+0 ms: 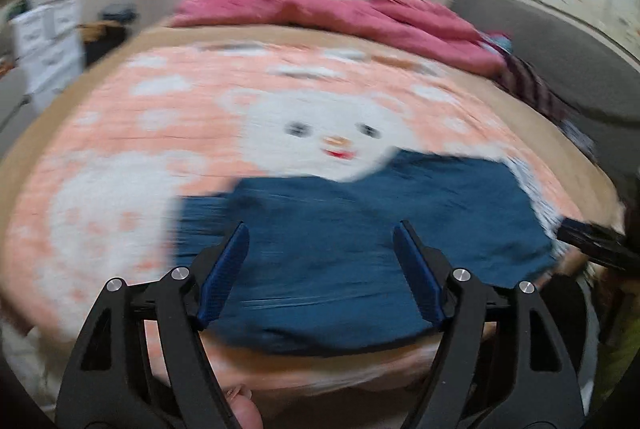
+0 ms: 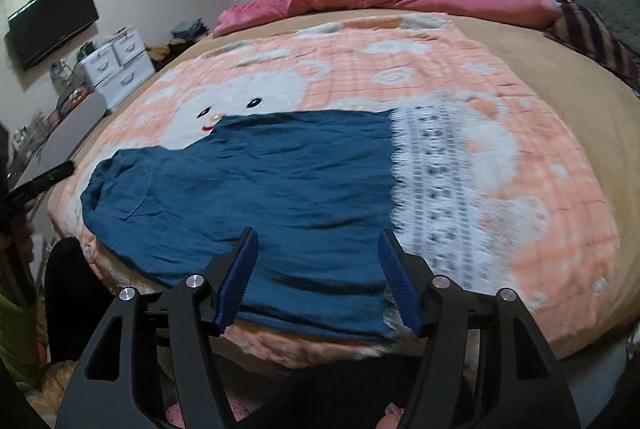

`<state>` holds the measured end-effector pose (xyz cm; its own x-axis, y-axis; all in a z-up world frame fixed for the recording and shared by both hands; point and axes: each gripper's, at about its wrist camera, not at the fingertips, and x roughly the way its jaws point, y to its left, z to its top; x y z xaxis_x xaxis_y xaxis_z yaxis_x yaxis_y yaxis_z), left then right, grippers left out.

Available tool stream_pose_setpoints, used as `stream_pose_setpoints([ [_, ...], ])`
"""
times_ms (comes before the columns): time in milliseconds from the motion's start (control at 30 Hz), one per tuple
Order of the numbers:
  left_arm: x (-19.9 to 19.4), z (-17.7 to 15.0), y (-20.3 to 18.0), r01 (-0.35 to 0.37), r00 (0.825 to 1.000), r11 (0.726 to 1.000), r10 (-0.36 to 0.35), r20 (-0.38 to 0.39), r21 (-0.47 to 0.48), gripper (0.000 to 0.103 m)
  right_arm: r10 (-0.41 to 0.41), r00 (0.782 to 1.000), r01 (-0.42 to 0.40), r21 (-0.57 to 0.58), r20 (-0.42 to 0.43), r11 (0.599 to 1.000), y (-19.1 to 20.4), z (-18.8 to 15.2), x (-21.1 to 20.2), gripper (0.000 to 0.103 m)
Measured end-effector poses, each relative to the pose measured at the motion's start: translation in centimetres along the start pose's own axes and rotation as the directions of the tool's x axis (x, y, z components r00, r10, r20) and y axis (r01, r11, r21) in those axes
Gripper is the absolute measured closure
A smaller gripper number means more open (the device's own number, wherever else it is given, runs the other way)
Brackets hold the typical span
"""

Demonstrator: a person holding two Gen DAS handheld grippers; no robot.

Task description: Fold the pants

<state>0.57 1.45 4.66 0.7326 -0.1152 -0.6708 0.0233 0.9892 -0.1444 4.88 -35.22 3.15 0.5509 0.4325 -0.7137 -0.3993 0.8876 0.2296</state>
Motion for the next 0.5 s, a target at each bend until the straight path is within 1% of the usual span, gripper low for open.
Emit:
stream_pose_setpoints([
  [67, 2.6, -0.3, -2.5, 0.052, 0.998, 0.998, -0.050, -0.046, 0.042, 0.036, 0.001, 1.000, -0.001, -0.007, -0.026, 1.000, 0.3, 0.1, 0.9, 0.042],
  [133, 4.5, -1.0, -3.9, 0.065, 0.994, 0.995, -0.059, -0.092, 0.070, 0.036, -0.014, 0.997, 0.014, -0.001, -0.073, 1.000, 0.0, -0.1, 2.0, 0.042],
  [167, 5.6, -1.8, -4.4, 0.072, 0.990, 0.994, -0.062, -0.128, 0.078, 0.036, -0.022, 0.995, 0.023, 0.006, -0.097, 1.000, -0.3, -0.4, 2.5, 0.042],
  [200, 6.4, -2.5, -4.7, 0.069, 0.986, 0.994, -0.055, -0.159, 0.084, 0.036, -0.025, 0.993, 0.027, 0.011, -0.116, 1.000, -0.5, -0.7, 2.8, 0.042],
  [267, 8.0, -4.1, -4.5, 0.032, 0.973, 0.994, -0.008, -0.229, 0.103, 0.036, -0.023, 0.985, 0.029, 0.035, -0.169, 0.999, -1.4, -1.7, 3.9, 0.042],
  [300, 8.5, -4.7, -4.3, 0.034, 0.970, 0.994, -0.007, -0.242, 0.105, 0.036, -0.012, 0.985, 0.019, 0.042, -0.169, 0.999, -1.6, -2.1, 4.1, 0.041],
  [400, 8.4, -5.3, -4.1, 0.041, 0.974, 0.989, -0.008, -0.228, 0.142, 0.036, 0.004, 0.989, 0.001, 0.038, -0.148, 0.999, -1.7, -2.6, 4.0, 0.041],
  [433, 8.3, -5.2, -4.0, 0.044, 0.973, 0.990, -0.012, -0.231, 0.136, 0.036, 0.016, 0.989, -0.009, 0.049, -0.145, 0.999, -1.9, -2.6, 3.9, 0.041],
  [500, 7.8, -4.2, -3.9, 0.076, 0.971, 0.992, -0.051, -0.232, 0.100, 0.036, 0.043, 0.992, -0.036, 0.062, -0.119, 0.997, -2.1, -2.0, 3.0, 0.041],
])
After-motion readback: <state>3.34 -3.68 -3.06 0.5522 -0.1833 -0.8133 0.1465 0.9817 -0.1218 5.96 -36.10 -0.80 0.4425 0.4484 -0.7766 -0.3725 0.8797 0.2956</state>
